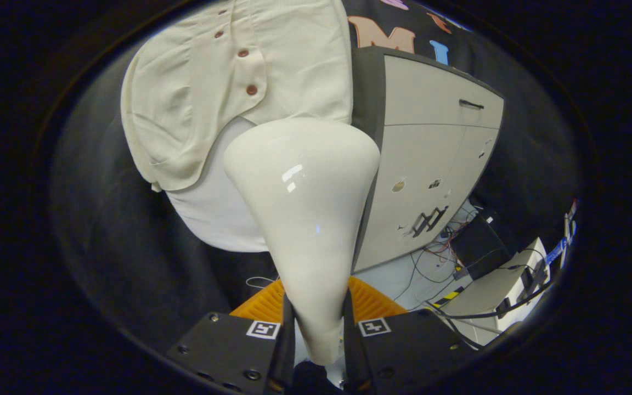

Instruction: Iron the clothes twice with a garment steamer, once on the left side and once on the right side.

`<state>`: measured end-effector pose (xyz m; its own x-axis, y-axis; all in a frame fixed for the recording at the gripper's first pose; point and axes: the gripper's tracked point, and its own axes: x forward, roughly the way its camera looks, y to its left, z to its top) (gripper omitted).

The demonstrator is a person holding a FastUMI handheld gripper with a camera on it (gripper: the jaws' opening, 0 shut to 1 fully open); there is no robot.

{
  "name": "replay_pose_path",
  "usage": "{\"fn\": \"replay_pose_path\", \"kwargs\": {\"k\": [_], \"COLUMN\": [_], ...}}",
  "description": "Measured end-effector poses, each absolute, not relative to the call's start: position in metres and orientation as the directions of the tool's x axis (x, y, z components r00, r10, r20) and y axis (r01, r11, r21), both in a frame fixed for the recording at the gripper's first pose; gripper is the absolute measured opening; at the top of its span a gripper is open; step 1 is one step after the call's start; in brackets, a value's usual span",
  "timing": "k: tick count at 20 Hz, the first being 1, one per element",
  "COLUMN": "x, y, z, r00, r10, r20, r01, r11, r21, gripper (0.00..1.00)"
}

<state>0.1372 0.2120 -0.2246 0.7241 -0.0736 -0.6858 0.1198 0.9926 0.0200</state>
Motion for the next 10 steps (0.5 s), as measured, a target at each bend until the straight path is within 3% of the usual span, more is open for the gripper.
{"fn": "replay_pose_path", "kwargs": {"k": [4, 10], "x": [0.143, 0.146], "y": [0.215, 0.232], "z": [-0.204, -0.115], "r00": [0.774, 0.857], "r10": [-0.04, 0.014], "r20": [-0.631, -0.515], "r01": [0.055, -0.037], "r11": [0.998, 0.999], "r21": [0.004, -0.033], "gripper": [0.38, 0.37]}}
